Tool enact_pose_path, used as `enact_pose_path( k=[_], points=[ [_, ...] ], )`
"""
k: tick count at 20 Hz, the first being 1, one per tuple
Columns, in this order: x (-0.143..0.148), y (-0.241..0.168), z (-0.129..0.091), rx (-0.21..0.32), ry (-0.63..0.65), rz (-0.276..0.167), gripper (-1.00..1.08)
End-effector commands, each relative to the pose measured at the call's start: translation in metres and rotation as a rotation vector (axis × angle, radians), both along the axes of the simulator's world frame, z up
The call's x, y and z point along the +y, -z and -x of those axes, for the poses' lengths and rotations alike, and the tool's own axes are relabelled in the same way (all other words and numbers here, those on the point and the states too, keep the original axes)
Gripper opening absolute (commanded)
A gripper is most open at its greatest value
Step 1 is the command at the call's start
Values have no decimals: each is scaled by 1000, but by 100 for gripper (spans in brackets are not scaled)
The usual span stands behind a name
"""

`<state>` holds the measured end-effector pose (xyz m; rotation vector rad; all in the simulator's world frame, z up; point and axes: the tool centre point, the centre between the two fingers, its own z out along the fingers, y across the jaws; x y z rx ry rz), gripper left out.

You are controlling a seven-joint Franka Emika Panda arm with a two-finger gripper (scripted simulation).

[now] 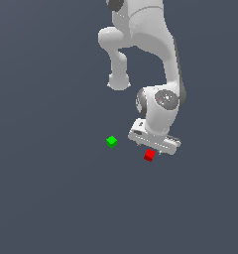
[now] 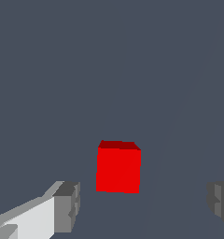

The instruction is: Stack the red cube on top of the green cube.

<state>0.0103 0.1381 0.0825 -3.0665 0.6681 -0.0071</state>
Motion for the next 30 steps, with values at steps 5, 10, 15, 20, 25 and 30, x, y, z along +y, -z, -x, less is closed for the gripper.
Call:
enact_pose_path(
  k=[5,10,15,20,25,30],
  points=[
    [13,12,-4,5,48,2,100],
    [14,14,-6,5,54,2,100],
    [14,13,-5,5,51,2,100],
    [13,26,-5,5,51,2,100],
    [13,51,-4,5,51,2,100],
    [13,63,-5,5,51,2,100]
  ],
)
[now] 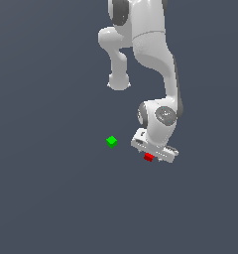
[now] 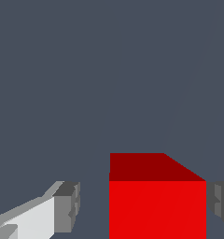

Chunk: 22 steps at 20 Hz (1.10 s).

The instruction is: Stack the red cube on top of the green cube.

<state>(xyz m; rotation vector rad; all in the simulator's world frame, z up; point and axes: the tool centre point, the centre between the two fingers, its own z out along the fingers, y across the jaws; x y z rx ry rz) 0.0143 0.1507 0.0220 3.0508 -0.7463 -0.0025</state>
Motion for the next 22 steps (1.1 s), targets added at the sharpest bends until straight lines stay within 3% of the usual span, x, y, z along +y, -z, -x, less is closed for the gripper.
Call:
enact_pose_path(
  k=[1,2,3,15,22],
  points=[
    [0,2,-1,-2,0,-1,100],
    [0,2,-1,-2,0,-1,100],
    [0,2,-1,-2,0,-1,-100],
    [0,1,-1,-2,0,-1,-100],
    [0,-23,0,-2,0,-1,-100]
  ],
)
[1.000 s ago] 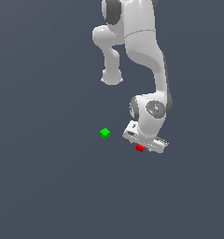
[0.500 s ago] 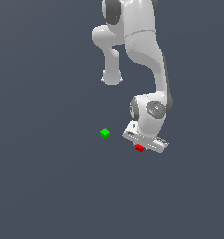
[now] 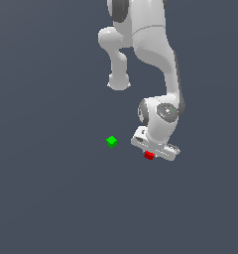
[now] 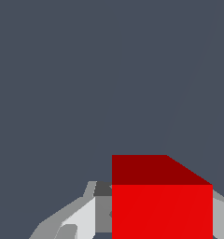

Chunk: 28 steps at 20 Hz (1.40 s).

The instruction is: Stack the red cube on top of the green cube.

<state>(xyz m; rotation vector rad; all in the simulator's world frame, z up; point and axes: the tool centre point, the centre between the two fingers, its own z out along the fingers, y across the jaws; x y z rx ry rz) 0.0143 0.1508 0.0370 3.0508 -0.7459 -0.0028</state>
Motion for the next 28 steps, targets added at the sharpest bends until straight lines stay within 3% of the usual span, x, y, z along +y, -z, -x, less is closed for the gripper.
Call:
enact_pose_path(
  k=[1,13,21,28],
  points=[
    [0,-14,0,-2,0,0,-100],
    [0,-80,-1,-2,0,0,-100],
    [-3,-80,1,-3,0,-1,-100],
    [-29,-73,12,-3,0,-1,-100]
  ],
)
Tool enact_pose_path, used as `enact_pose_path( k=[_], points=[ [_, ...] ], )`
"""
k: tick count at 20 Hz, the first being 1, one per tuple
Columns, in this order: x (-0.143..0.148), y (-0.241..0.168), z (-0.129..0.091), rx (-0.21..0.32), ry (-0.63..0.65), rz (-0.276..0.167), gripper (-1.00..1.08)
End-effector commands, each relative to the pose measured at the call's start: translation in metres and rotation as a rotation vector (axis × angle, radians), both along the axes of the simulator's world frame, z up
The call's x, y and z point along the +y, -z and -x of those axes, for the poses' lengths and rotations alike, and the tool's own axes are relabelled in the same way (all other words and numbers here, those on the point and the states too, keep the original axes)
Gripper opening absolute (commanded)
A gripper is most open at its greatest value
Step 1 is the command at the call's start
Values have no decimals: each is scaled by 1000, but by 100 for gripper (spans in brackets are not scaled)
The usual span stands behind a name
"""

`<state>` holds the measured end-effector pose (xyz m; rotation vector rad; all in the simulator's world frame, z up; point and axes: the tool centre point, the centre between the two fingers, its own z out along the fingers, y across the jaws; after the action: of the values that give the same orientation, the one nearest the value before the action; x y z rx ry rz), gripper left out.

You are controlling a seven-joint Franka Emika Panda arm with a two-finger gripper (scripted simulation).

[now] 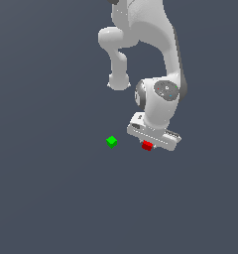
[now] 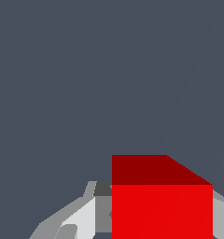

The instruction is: Stack the red cube on top of the green cube.

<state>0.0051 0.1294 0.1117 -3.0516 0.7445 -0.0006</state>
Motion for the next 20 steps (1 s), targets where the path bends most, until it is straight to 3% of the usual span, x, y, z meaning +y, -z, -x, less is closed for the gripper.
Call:
enact_pose_path(
  k=[1,14,20],
  points=[
    [-14,4,6,0,1,0,-100],
    [-126,37,53,0,1,1,-100],
    [-159,47,65,0,1,1,-100]
  ],
)
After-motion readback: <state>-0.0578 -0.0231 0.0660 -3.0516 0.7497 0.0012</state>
